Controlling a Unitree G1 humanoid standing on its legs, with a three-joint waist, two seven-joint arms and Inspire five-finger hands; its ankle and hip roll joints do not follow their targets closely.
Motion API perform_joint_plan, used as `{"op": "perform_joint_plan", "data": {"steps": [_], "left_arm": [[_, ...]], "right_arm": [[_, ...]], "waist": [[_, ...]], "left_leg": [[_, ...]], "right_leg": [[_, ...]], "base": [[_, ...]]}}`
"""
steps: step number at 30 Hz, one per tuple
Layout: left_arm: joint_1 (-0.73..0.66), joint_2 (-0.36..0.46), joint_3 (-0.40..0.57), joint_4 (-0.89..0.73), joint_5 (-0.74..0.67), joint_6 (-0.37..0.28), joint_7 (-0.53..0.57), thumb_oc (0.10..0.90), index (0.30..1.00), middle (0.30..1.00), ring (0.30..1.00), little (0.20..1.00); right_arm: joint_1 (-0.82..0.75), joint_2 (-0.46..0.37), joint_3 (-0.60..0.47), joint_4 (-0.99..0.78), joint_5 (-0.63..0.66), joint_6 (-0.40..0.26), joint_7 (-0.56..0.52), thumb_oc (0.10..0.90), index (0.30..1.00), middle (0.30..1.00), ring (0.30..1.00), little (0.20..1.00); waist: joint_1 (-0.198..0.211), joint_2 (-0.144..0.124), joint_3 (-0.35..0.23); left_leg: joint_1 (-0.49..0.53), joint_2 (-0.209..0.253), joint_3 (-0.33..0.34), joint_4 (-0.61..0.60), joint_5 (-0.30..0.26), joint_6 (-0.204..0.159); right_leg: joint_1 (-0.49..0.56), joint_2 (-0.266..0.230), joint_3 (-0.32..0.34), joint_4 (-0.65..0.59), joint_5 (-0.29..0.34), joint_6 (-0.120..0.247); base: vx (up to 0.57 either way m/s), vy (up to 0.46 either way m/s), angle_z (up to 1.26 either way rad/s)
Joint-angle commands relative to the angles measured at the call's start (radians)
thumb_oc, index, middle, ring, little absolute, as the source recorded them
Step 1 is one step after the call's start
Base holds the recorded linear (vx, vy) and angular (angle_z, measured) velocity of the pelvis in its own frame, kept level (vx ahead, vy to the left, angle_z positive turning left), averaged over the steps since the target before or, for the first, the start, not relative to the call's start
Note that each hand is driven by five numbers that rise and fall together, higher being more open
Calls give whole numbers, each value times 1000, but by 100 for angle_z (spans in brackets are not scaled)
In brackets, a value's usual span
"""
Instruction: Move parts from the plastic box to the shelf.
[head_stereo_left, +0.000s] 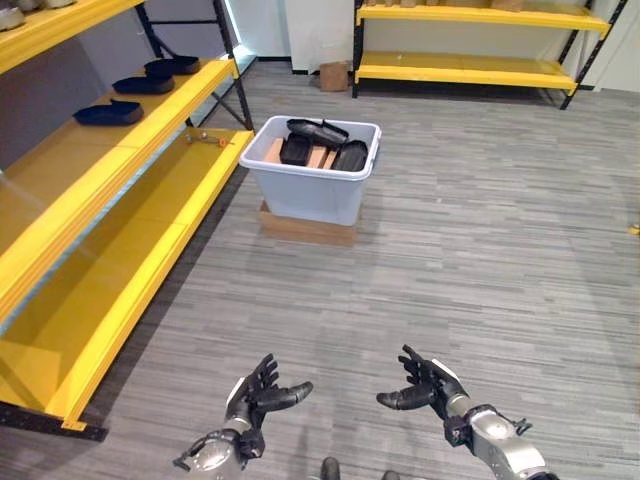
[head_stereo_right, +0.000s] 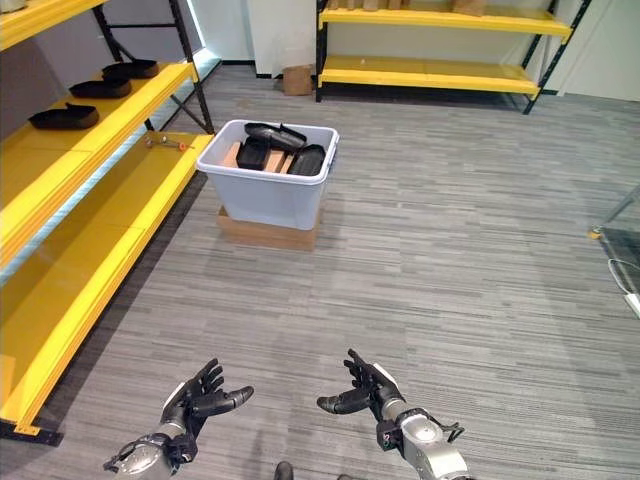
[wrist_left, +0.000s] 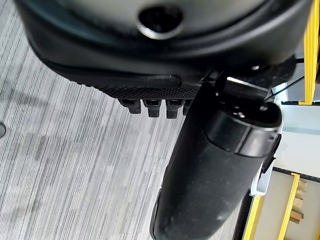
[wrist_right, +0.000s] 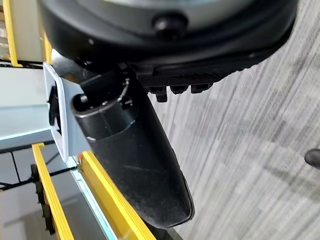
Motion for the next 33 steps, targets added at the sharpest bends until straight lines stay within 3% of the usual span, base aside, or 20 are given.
{"op": "perform_joint_plan", "data": {"steps": [1, 2, 4, 5, 7, 8, 12, 15, 17, 18, 19, 21, 24, 26, 27, 28, 29, 31, 32, 33], "left_arm": [[-26, 61, 27, -103, 37, -77, -35, 900, 1000, 1000, 1000, 1000], [-22, 61, 27, -101, 39, -76, -37, 900, 1000, 1000, 1000, 1000], [-21, 61, 27, -102, 39, -76, -37, 900, 1000, 1000, 1000, 1000], [-29, 62, 27, -91, 36, -76, -37, 900, 1000, 1000, 1000, 1000], [-29, 61, 27, -91, 36, -76, -37, 900, 1000, 1000, 1000, 1000], [-39, 58, 26, -87, 38, -78, -36, 900, 1000, 1000, 1000, 1000], [-44, 34, 28, -81, 49, -80, -34, 900, 1000, 1000, 1000, 1000], [-53, 34, 24, -85, 33, -78, -26, 900, 1000, 1000, 1000, 1000], [-60, 36, 20, -83, 27, -79, -22, 900, 1000, 1000, 1000, 1000], [-64, 33, 16, -85, 20, -81, -15, 900, 1000, 1000, 1000, 1000], [-64, 34, 16, -85, 20, -81, -15, 900, 1000, 1000, 1000, 1000], [-76, 32, 5, -97, 0, -85, -12, 900, 1000, 1000, 1000, 1000], [-81, 35, 1, -96, -2, -83, -10, 900, 1000, 1000, 1000, 1000], [-81, 37, 2, -97, -2, -79, -6, 900, 1000, 1000, 1000, 1000], [-81, 37, 2, -97, -2, -79, -6, 900, 1000, 1000, 1000, 1000], [-79, 40, 10, -92, -5, -80, 2, 900, 1000, 1000, 1000, 1000], [-79, 41, 7, -83, 3, -81, 3, 900, 1000, 1000, 1000, 1000], [-77, 42, 7, -74, 21, -82, 3, 900, 1000, 1000, 1000, 1000], [-71, 42, 18, -76, 16, -79, 1, 900, 1000, 1000, 1000, 1000], [-71, 42, 18, -76, 16, -79, 1, 900, 1000, 1000, 1000, 1000]], "right_arm": [[-52, 24, -11, -73, 25, -70, 40, 900, 1000, 1000, 1000, 1000], [-51, 21, -11, -77, 31, -70, 42, 900, 1000, 1000, 1000, 1000], [-50, 20, -11, -77, 32, -69, 42, 900, 1000, 1000, 1000, 1000], [-48, 8, -16, -86, 43, -77, 33, 900, 1000, 1000, 1000, 1000], [-48, 8, -16, -86, 43, -77, 33, 900, 1000, 1000, 1000, 1000], [-51, 7, -15, -89, 39, -78, 29, 900, 1000, 1000, 1000, 1000], [-24, 4, -18, -98, 37, -70, 41, 900, 1000, 1000, 1000, 1000], [-19, -12, -35, -106, 53, -73, 35, 900, 1000, 1000, 1000, 1000], [-18, -19, -38, -108, 65, -75, 31, 900, 1000, 1000, 1000, 1000], [-18, -34, -41, -104, 67, -81, 25, 900, 1000, 1000, 1000, 1000], [-19, -33, -41, -104, 67, -81, 25, 900, 1000, 1000, 1000, 1000], [-30, -56, -52, -106, 79, -88, 12, 900, 1000, 1000, 1000, 1000], [-35, -68, -62, -112, 82, -88, 8, 900, 1000, 1000, 1000, 1000], [-32, -68, -67, -113, 86, -92, -2, 900, 1000, 1000, 1000, 1000], [-32, -68, -67, -113, 86, -92, -2, 900, 1000, 1000, 1000, 1000], [-22, -62, -76, -116, 92, -95, -11, 900, 1000, 1000, 1000, 1000], [-11, -60, -80, -114, 92, -98, -13, 900, 1000, 1000, 1000, 1000], [5, -59, -85, -112, 87, -102, -17, 900, 1000, 1000, 1000, 1000], [11, -52, -82, -102, 72, -91, -10, 900, 1000, 1000, 1000, 1000], [10, -52, -82, -102, 72, -91, -10, 900, 1000, 1000, 1000, 1000]], "waist": [[31, -42, -61], [27, -43, -64], [26, -42, -63], [12, -63, -53], [11, -60, -51], [5, -73, -46], [-6, -81, -70], [-26, -66, -89], [-31, -65, -90], [-25, -66, -77], [-27, -69, -79], [4, -88, -28], [18, -94, -11], [20, -106, -5], [20, -106, -5], [22, -126, -10], [21, -127, -9], [19, -115, -17], [30, -95, -33], [30, -95, -35]], "left_leg": [[29, 26, -9, -32, -39, -34], [33, 24, -18, -36, -41, -36], [35, 26, -19, -36, -43, -36], [52, 8, -50, -38, -63, -46], [55, 11, -51, -38, -65, -46], [66, 0, -68, -38, -80, -55], [114, 12, -104, -38, -123, -70], [124, 53, -126, -7, -147, -87], [108, 71, -124, 61, -158, -105], [41, 80, -102, 236, -126, -140], [37, 77, -104, 237, -124, -139], [-143, 47, -101, 554, -9, -188], [-222, 44, -89, 646, 38, -201], [-279, 98, -34, 593, 36, -183], [-279, 98, -34, 593, 36, -183], [-279, 178, 36, 454, 11, -167], [-276, 222, 80, 354, 15, -169], [-277, 267, 118, 158, 113, -196], [-247, 265, 96, 58, 141, -205], [-249, 264, 96, 56, 143, -204]], "right_leg": [[7, -38, 76, -253, 191, 72], [-6, -7, 85, -301, 165, 62], [-3, -5, 83, -302, 164, 61], [-17, 47, 125, -561, 185, 55], [-10, 49, 122, -569, 189, 55], [-54, 42, 132, -664, 249, 75], [-2, 52, 87, -691, 268, 65], [-10, 66, 49, -606, 207, 37], [5, 76, 37, -595, 177, 21], [52, 92, 27, -607, 154, -3], [50, 89, 26, -608, 156, -2], [115, 88, 14, -640, 135, -34], [149, 88, -11, -663, 122, -46], [173, 78, -30, -679, 112, -47], [173, 78, -30, -679, 112, -47], [203, 69, -50, -697, 100, -39], [219, 65, -58, -705, 92, -33], [241, 75, -64, -723, 83, -23], [273, 77, -56, -730, 66, -9], [271, 77, -56, -730, 67, -9]], "base": [[131, 33, 65], [99, 3, 32], [121, -31, 15], [190, -54, 14], [167, -40, 17], [232, -40, 47], [269, -87, 65], [362, -134, 76], [294, -146, 47], [227, -124, 42], [180, -124, 33], [72, -110, 11], [62, -62, 14], [83, -47, 19], [180, -30, 28], [201, 6, 19], [262, 48, 18], [264, 213, 39], [279, 259, 45], [296, 268, 13]]}}
